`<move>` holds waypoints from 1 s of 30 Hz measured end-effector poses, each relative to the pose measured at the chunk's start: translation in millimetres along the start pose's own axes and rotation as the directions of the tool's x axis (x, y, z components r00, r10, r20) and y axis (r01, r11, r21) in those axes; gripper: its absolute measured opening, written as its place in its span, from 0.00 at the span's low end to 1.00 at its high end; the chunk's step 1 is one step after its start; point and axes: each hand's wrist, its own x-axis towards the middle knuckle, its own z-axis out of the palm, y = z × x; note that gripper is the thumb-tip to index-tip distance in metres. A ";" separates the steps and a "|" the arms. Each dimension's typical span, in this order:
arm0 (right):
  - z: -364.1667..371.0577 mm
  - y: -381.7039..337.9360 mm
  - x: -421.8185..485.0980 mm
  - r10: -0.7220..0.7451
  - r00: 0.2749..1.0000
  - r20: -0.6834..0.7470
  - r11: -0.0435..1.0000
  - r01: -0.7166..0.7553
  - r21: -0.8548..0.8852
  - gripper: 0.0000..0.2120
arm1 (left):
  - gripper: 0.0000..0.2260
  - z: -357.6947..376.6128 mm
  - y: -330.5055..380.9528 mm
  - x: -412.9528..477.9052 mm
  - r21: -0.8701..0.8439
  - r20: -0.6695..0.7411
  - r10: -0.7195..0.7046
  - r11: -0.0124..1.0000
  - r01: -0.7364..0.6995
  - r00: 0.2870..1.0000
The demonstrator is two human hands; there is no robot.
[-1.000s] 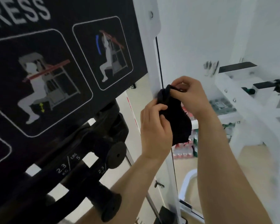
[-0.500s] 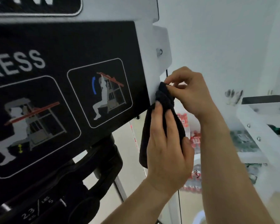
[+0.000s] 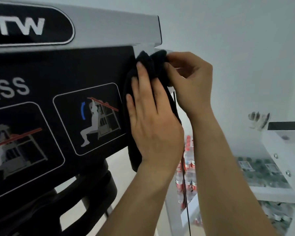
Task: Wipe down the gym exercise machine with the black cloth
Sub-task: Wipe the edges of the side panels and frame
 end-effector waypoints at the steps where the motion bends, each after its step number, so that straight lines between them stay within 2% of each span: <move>1: 2.1 1.3 -0.5 -0.019 1.000 0.022 1.000 0.019 0.011 0.10 | 0.22 2.8 -0.9 3.4 0.074 -0.003 0.022 0.997 -0.021 1.000; 5: -0.1 18.0 -30.7 0.031 0.991 0.131 0.996 -0.041 0.073 0.18 | 0.22 5.0 -6.5 -0.4 0.222 0.023 0.114 0.968 -0.116 0.993; 9: -12.7 35.0 -75.9 0.183 0.964 0.191 0.934 -0.231 0.272 0.21 | 0.23 -7.3 -19.7 -29.6 0.237 0.148 0.163 0.952 -0.195 0.975; 13: -18.4 47.1 -112.6 0.275 0.935 0.225 0.898 -0.333 0.286 0.19 | 0.23 -9.0 -32.9 -69.0 0.207 0.273 0.177 0.949 -0.238 0.945; 17: -19.9 45.6 -108.6 0.307 0.931 0.200 0.888 -0.355 0.293 0.17 | 0.24 -1.2 -31.9 -75.1 0.135 0.225 0.165 0.971 -0.198 0.960; 21: -15.6 49.5 -122.8 0.378 0.895 0.236 0.853 -0.436 0.288 0.17 | 0.24 10.7 -47.3 -98.2 0.075 0.240 0.230 0.964 -0.255 0.943; 25: -21.1 55.5 -164.3 0.485 0.835 0.260 0.795 -0.545 0.267 0.17 | 0.25 18.0 -56.7 -133.0 -0.097 0.287 0.224 0.974 -0.204 0.931; 30: -29.8 40.0 -151.9 0.515 0.825 0.231 0.825 -0.551 0.129 0.18 | 0.18 11.6 -62.6 -137.7 -0.408 0.184 0.117 0.912 -0.033 0.976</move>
